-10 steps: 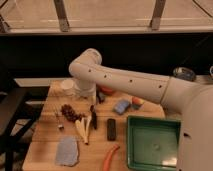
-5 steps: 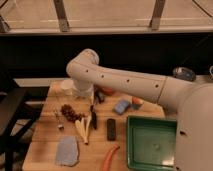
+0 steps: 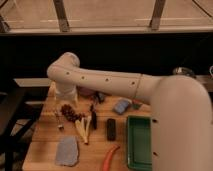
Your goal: Place fork in red bowl
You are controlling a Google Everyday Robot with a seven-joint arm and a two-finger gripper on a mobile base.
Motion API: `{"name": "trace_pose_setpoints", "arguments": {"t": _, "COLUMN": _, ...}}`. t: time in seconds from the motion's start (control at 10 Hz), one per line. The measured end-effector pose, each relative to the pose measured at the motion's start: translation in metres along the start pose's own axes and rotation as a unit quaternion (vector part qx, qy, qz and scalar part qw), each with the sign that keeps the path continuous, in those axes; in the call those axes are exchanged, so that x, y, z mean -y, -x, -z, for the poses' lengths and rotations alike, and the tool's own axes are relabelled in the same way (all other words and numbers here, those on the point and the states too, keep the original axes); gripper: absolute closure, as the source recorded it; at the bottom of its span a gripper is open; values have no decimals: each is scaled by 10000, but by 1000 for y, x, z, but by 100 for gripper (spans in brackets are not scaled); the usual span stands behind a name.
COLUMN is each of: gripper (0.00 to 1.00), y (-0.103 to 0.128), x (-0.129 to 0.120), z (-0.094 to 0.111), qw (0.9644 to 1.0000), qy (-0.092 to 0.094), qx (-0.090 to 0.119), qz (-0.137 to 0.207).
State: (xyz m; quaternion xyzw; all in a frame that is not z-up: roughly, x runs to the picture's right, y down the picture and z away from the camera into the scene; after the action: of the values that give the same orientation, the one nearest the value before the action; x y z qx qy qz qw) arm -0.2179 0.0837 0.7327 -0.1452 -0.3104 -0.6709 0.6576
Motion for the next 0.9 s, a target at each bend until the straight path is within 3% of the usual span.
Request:
{"name": "trace_pose_setpoints", "arguments": {"t": 0.2, "gripper": 35, "y": 4, "x": 36, "z": -32, "qw": 9989, "qy": -124, "qx": 263, "qz": 364}}
{"name": "trace_pose_setpoints", "arguments": {"t": 0.4, "gripper": 35, "y": 10, "x": 54, "z": -68, "qw": 9966, "qy": -211, "qx": 526, "qz": 595}}
{"name": "trace_pose_setpoints", "arguments": {"t": 0.9, "gripper": 35, "y": 22, "x": 55, "z": -126, "qw": 9919, "qy": -218, "qx": 1083, "qz": 624}}
